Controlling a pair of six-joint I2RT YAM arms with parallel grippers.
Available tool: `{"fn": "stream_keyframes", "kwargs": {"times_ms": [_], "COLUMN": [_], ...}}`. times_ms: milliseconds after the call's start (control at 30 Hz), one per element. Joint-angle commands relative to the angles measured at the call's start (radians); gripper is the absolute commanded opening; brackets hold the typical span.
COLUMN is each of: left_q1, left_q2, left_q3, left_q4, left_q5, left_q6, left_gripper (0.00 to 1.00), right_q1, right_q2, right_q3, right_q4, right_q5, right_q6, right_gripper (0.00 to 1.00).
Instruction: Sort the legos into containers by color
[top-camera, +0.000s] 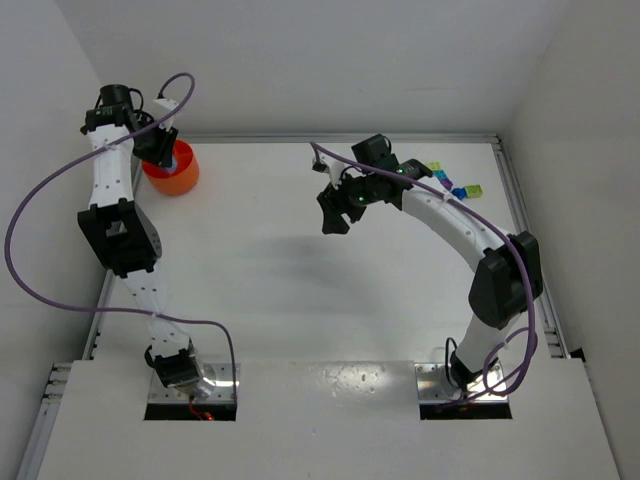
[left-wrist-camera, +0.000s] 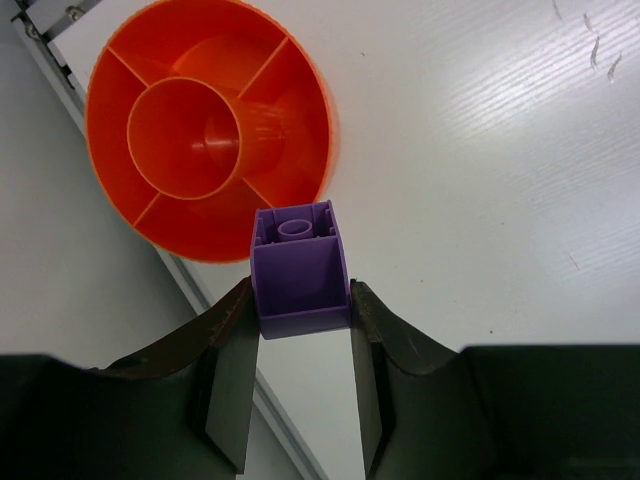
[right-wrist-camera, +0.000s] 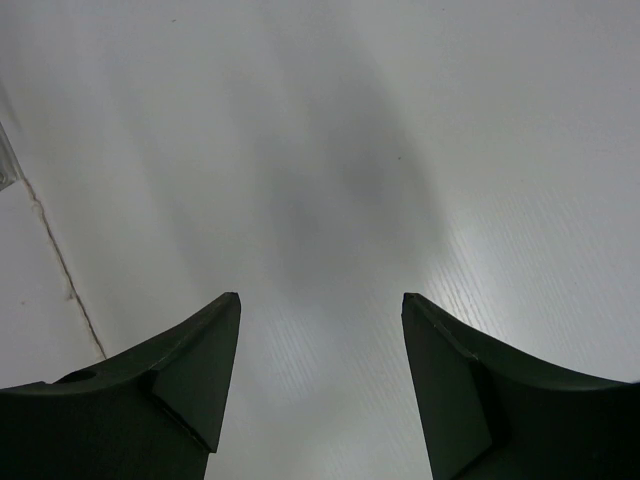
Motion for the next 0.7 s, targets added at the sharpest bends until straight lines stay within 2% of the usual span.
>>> {"fn": "stream_keyframes", "kwargs": {"times_ms": [0,667], "left_q1": [0.007,-0.050], "left_q2": [0.010,0.086], "left_q3": [0.053,0.071], "left_q4": [0.070,0.127], "left_q5": [0.004,-0.046], "left_q6": [-0.034,-0.057], "left_gripper": [0.11,0.13], "right_q1": [-0.007,-0.007], "right_q2": [-0.001,0.017], "right_q3": [0.027,0.037], "right_q4": [0.036,0.036], "right_q5": [-0.030,-0.021], "right_q6": [0.009,0.000], "right_gripper": [0.66,0.66]}}
